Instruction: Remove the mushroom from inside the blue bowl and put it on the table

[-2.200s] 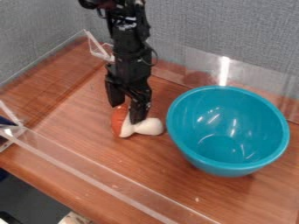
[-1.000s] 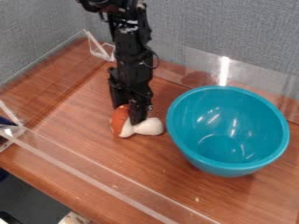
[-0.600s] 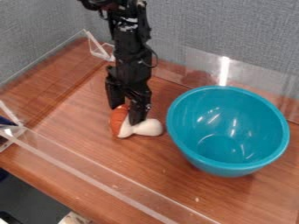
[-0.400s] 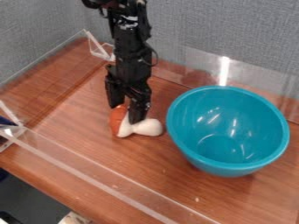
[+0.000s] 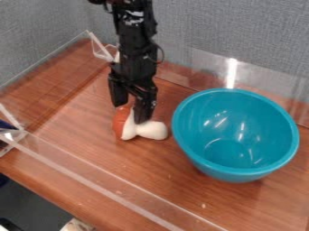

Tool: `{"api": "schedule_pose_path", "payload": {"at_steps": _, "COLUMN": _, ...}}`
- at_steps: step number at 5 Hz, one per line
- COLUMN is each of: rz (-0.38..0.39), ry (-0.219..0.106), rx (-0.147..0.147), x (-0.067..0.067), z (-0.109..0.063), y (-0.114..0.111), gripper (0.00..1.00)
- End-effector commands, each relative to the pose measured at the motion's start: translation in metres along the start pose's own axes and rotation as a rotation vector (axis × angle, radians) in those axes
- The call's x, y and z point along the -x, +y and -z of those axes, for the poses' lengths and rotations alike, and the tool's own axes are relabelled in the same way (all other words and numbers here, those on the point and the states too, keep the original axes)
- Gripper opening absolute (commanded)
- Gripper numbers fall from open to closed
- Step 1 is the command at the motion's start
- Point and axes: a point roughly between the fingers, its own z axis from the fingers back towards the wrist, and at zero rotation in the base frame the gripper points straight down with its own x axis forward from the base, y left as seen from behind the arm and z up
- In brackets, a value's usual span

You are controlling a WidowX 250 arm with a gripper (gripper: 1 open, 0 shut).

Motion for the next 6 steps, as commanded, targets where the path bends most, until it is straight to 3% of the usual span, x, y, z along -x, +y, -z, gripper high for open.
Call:
{"api": "schedule_pose_path", "payload": {"at_steps": 1, "rz": 0.018, "ry": -0.076, "rx": -0.051, "x": -0.0127, "z": -0.0247, "y": 0.0019, "gripper": 1.0}}
{"api": "schedule_pose_path", "payload": {"at_steps": 5, "rz": 0.019, "ry": -0.07, "rx": -0.056, "x": -0.0198, "z": -0.0164, "y": 0.0022, "gripper": 1.0}}
{"api": "schedule_pose_path", "payload": {"at_steps": 6, "rz": 0.018, "ry": -0.07, "rx": -0.057, "x": -0.0202, "z": -0.0155, "y": 0.0025, "gripper": 0.0}}
